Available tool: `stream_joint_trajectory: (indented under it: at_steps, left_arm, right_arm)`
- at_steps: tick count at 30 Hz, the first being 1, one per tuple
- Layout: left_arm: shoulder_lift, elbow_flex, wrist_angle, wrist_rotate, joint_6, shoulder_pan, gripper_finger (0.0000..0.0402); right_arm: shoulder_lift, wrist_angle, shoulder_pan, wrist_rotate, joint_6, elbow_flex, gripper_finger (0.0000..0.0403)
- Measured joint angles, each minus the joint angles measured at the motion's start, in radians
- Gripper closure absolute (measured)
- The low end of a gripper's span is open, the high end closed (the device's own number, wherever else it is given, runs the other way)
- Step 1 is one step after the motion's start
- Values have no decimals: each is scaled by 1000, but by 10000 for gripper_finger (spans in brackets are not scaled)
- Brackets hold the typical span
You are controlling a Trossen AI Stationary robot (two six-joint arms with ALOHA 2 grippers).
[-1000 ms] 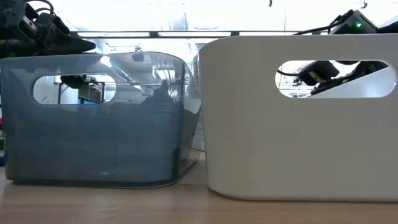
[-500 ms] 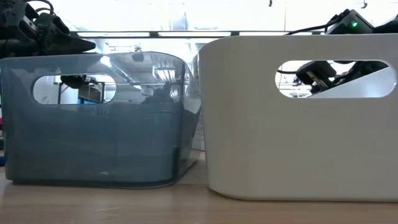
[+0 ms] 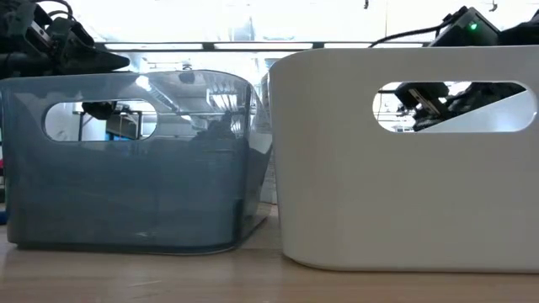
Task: Pick & Place Travel size toiletries
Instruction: Put the white cotton pack into the gray bin
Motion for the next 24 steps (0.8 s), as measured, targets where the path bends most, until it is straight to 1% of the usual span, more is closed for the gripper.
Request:
stream_joint_trajectory:
  at_steps: [7,10,16,24]
  left_arm:
    - [0,0,0,0,0,0,250]
    - [0,0,0,0,0,0,250]
    - [0,0,0,0,0,0,250]
    - [0,0,0,0,0,0,250]
  right_arm:
    - [-5,-14,0,-21,-26,38,394]
    - [-27,-71,0,-20,-31,57,394]
    - [-125,-302,-1,-18,-70,134,394]
    - [-267,-638,-37,-17,-155,313,394]
